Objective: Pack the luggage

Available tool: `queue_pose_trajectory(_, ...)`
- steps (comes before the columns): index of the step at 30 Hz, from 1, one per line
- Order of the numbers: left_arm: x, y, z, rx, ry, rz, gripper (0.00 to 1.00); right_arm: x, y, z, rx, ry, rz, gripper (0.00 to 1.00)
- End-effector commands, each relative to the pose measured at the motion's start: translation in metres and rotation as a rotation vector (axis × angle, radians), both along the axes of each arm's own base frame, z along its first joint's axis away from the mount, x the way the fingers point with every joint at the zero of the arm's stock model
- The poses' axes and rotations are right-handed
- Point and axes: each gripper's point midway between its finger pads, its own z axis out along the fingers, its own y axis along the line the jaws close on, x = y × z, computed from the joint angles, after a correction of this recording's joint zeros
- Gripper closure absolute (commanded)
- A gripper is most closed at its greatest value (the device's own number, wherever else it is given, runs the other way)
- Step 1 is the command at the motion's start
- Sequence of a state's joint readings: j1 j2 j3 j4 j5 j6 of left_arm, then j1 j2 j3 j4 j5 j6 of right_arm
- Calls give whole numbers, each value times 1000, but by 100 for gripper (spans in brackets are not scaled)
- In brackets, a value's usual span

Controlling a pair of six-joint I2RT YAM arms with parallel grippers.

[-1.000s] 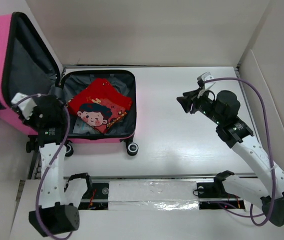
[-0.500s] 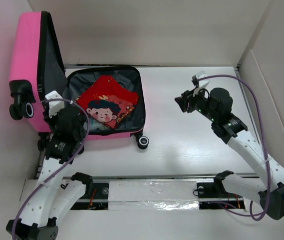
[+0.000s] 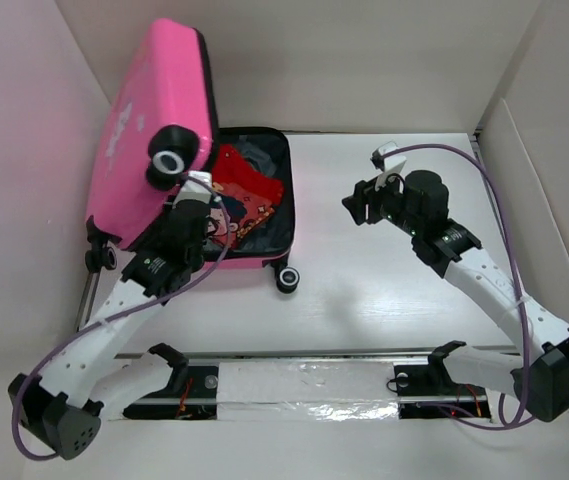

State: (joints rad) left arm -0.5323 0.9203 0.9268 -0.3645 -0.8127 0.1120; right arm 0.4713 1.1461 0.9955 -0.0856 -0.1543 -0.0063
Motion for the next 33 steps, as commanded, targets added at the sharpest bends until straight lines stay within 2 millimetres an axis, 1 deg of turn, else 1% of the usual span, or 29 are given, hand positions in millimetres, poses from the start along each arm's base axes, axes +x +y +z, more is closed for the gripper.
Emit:
queue_pose_trajectory(1, 5, -91, -28, -302, 111, -361, 86, 4, 1, 27, 21, -59, -15, 42)
queue_pose_trajectory(2, -1, -93, -24, -315, 116, -387, 77, 4, -1, 28, 21, -62, -24, 42)
queue_pose_trajectory(3, -6, -96, -22, -328, 125, -410, 61, 4, -1, 27, 21, -60, -26, 42)
queue_pose_trajectory(4, -12, -104, -18, -359, 134, -463, 54, 5, -1, 28, 21, -62, -29, 42)
queue_pose_trajectory(5, -20, -105, -6, -384, 117, -494, 46, 5, -2, 28, 20, -64, -34, 42)
queue_pose_trajectory(6, -25, -108, 1, -404, 108, -521, 44, 6, -2, 26, 19, -60, -35, 42)
queue_pose_trajectory(7, -33, -117, 6, -435, 119, -580, 43, 6, -2, 25, 17, -57, -37, 42)
queue_pose_trajectory(8, -42, -119, 17, -456, 111, -616, 45, 7, -2, 25, 17, -55, -42, 42)
queue_pose_trajectory(9, -47, -123, 21, -471, 119, -652, 46, 8, -2, 23, 16, -52, -45, 42)
queue_pose_trajectory(10, -58, -136, 24, -505, 147, -734, 47, 9, -3, 23, 15, -51, -46, 45)
queue_pose_trajectory(12, -67, -145, 34, -542, 153, -799, 48, 10, -4, 22, 16, -50, -56, 49)
queue_pose_trajectory(13, -76, -156, 39, -577, 166, -871, 48, 10, -4, 22, 16, -52, -59, 60)
queue_pose_trajectory(15, -78, -171, 58, -622, 121, -956, 47, 9, -6, 25, 20, -62, -67, 72)
queue_pose_trajectory(16, -80, -179, 66, -666, 112, -986, 47, 8, -7, 26, 22, -67, -71, 83)
queue_pose_trajectory(17, -65, -179, 83, -696, 36, -934, 50, 9, -9, 26, 22, -71, -79, 93)
queue_pose_trajectory(18, -60, -182, 91, -699, 8, -943, 52, 9, -9, 27, 24, -75, -82, 93)
queue_pose_trajectory(19, -41, -169, 99, -721, -54, -808, 52, 9, -9, 27, 26, -79, -83, 97)
queue_pose_trajectory(20, -21, -164, 114, -742, -125, -734, 53, 10, -10, 26, 25, -80, -88, 97)
queue_pose_trajectory(21, -6, -152, 120, -755, -178, -632, 53, 11, -10, 24, 24, -79, -89, 97)
queue_pose_trajectory(22, 12, -131, 125, -756, -243, -486, 53, 11, -10, 23, 22, -76, -94, 97)
queue_pose_trajectory(23, 29, -125, 134, -794, -275, -413, 53, 14, -11, 21, 17, -70, -101, 97)
queue_pose_trajectory(24, 45, -100, 138, -794, -315, -312, 43, 14, -11, 20, 12, -68, -105, 97)
queue_pose_trajectory(25, 57, -86, 141, -799, -336, -255, 38, 14, -8, 19, 9, -68, -100, 95)
queue_pose_trajectory(26, 74, -74, 143, -809, -343, -199, 35, 15, -9, 18, 5, -66, -106, 95)
queue_pose_trajectory(27, 84, -60, 146, -836, -358, -150, 33, 17, -10, 15, -3, -62, -114, 94)
queue_pose_trajectory(28, 95, -25, 147, -834, -387, -75, 33, 18, -10, 13, -6, -59, -119, 92)
queue_pose_trajectory(30, 115, 13, 145, -848, -420, 16, 35, 22, -9, 8, -15, -50, -124, 88)
queue_pose_trajectory(31, 119, 52, 141, -843, -449, 95, 37, 21, -5, 6, -17, -46, -115, 84)
queue_pose_trajectory(33, 131, 91, 124, -852, -458, 189, 40, 25, -3, 1, -28, -35, -114, 82)
